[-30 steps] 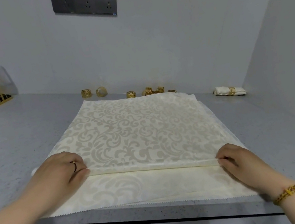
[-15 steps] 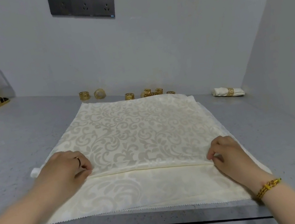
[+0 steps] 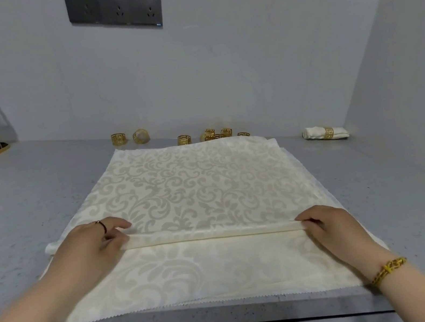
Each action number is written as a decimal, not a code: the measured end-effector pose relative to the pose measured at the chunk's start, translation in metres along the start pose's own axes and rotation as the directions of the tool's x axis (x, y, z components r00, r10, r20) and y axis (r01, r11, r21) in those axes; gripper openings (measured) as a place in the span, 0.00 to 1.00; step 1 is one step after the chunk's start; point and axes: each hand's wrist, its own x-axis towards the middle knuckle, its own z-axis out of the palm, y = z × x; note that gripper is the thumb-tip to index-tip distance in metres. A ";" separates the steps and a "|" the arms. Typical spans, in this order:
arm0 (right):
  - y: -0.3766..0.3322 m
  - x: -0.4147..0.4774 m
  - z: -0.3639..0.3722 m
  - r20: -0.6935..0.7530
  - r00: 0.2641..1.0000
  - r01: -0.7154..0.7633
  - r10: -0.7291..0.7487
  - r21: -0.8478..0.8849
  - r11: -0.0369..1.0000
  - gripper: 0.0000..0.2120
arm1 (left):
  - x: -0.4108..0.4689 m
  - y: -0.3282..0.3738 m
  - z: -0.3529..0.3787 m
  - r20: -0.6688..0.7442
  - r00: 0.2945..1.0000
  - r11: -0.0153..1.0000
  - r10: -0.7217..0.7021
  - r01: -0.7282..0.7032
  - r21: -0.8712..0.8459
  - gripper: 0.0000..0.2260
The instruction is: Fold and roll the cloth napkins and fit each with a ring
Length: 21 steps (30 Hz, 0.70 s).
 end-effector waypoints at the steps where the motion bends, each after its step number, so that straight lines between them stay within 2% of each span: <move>1: 0.002 0.004 0.000 0.016 1.000 -0.017 0.017 0.004 1.000 0.11 | 0.003 0.000 0.001 0.034 0.999 0.998 -0.039 0.040 -0.050 0.10; 4: 0.002 0.015 0.002 0.064 0.997 -0.041 0.041 0.008 0.999 0.12 | 0.011 0.003 0.002 0.078 0.993 0.996 -0.088 0.090 -0.023 0.08; 7: 0.000 0.024 0.004 0.091 0.994 -0.054 0.055 -0.021 0.998 0.09 | 0.014 0.007 0.006 0.065 0.994 0.981 -0.086 0.073 0.178 0.07; 9: -0.004 0.028 0.004 0.104 0.991 -0.086 0.090 -0.041 0.995 0.06 | 0.013 0.007 0.006 0.018 1.000 0.962 0.020 -0.024 0.272 0.07; 10: -0.006 0.029 0.005 0.099 0.991 -0.080 0.086 -0.065 0.995 0.06 | 0.014 0.004 0.006 -0.008 0.993 0.947 0.121 -0.113 0.301 0.07; 12: -0.005 0.027 0.005 0.077 0.997 0.000 0.011 -0.140 0.990 0.08 | 0.013 -0.003 0.006 -0.015 0.941 0.876 0.337 -0.308 0.372 0.07; 13: -0.004 0.024 0.005 0.080 0.996 0.040 -0.028 -0.150 0.988 0.09 | 0.011 -0.007 0.006 0.015 0.918 0.841 0.397 -0.370 0.396 0.05; 17: 0.002 0.012 -0.002 0.130 0.986 0.118 -0.106 -0.086 0.989 0.11 | 0.004 -0.019 0.000 0.097 0.900 0.828 0.425 -0.429 0.361 0.15; 21: 0.001 0.014 -0.002 0.154 0.984 0.108 -0.088 -0.129 0.986 0.12 | 0.005 -0.013 0.001 0.072 0.907 0.820 0.415 -0.407 0.402 0.06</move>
